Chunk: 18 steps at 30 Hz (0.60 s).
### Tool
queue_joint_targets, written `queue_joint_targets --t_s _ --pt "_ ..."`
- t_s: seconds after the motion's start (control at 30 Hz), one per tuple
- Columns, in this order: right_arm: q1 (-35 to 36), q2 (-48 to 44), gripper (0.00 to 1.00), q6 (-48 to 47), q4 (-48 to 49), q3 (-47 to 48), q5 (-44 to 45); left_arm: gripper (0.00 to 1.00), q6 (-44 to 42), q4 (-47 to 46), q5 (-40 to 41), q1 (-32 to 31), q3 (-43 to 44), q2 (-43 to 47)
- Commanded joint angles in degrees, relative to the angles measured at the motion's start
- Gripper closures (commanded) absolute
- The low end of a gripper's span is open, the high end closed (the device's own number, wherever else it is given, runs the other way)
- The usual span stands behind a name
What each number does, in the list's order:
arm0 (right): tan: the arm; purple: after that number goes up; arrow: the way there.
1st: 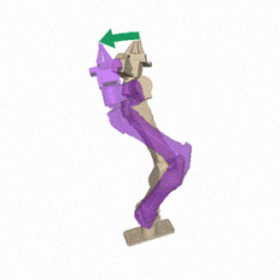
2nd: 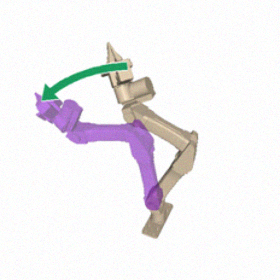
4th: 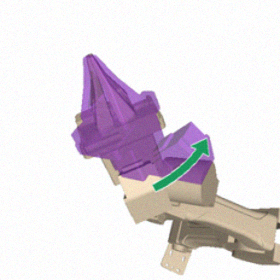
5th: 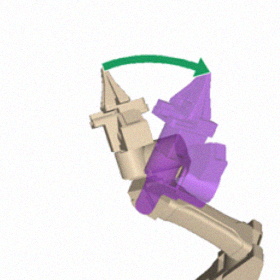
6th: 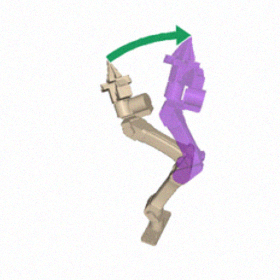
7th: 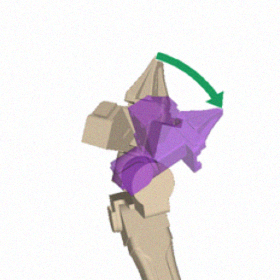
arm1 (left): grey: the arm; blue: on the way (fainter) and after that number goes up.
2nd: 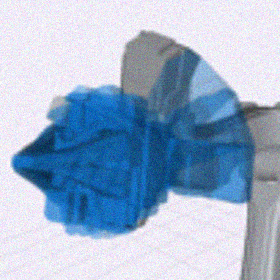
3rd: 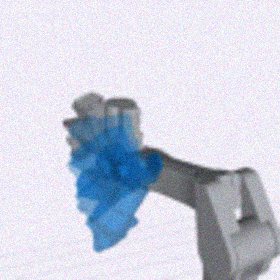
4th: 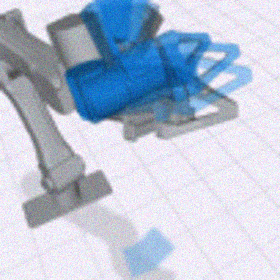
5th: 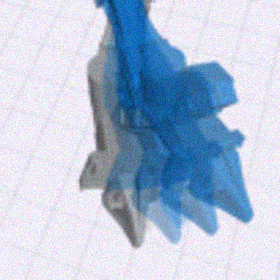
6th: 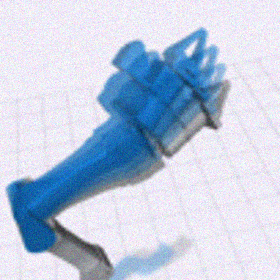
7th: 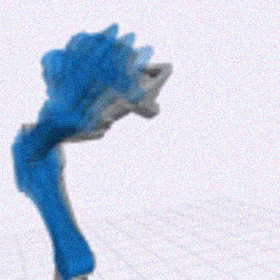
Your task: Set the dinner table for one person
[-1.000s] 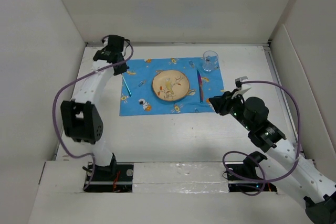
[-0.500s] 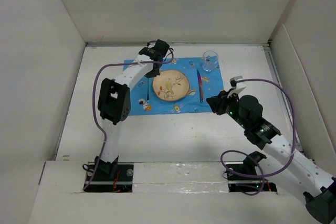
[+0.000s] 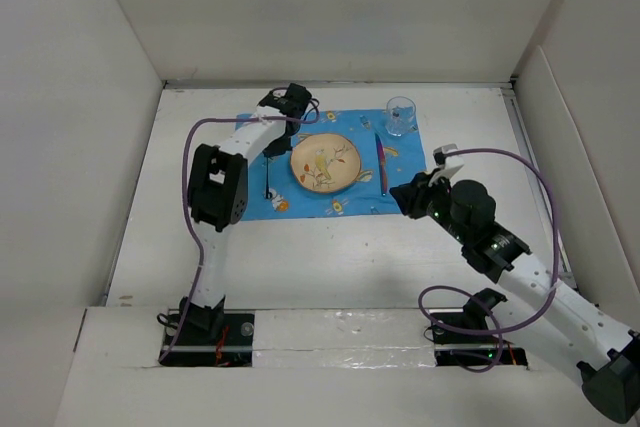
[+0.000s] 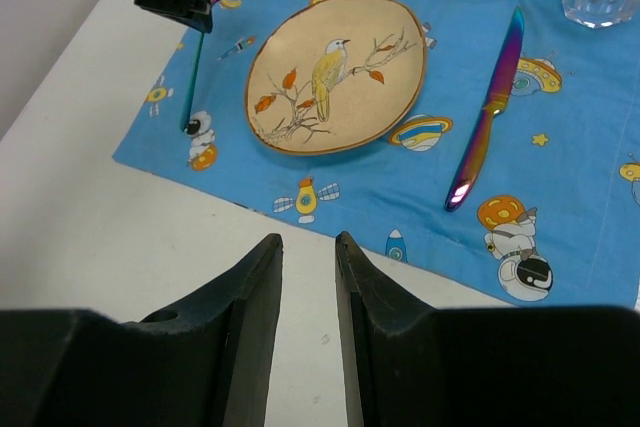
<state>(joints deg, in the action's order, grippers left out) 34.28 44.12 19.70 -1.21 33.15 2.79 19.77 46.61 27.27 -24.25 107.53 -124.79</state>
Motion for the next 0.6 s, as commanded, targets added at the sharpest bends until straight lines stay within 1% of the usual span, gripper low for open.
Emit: queue_joint_targets --t_s 0.0,0.2,0.57 --pt "0.6 0.1 0.67 -0.1 3.8 0.3 0.5 1.00 -0.4 2.2 1.4 0.3 1.5 -1.3" --pt "1.1 0.9 0.66 -0.2 3.9 0.5 0.5 1.00 -0.8 1.5 0.9 0.3 1.7 -2.7" --pt "1.7 2.8 0.67 -0.3 4.1 0.8 1.0 1.00 -1.1 1.5 0.5 0.8 5.5 -5.5"
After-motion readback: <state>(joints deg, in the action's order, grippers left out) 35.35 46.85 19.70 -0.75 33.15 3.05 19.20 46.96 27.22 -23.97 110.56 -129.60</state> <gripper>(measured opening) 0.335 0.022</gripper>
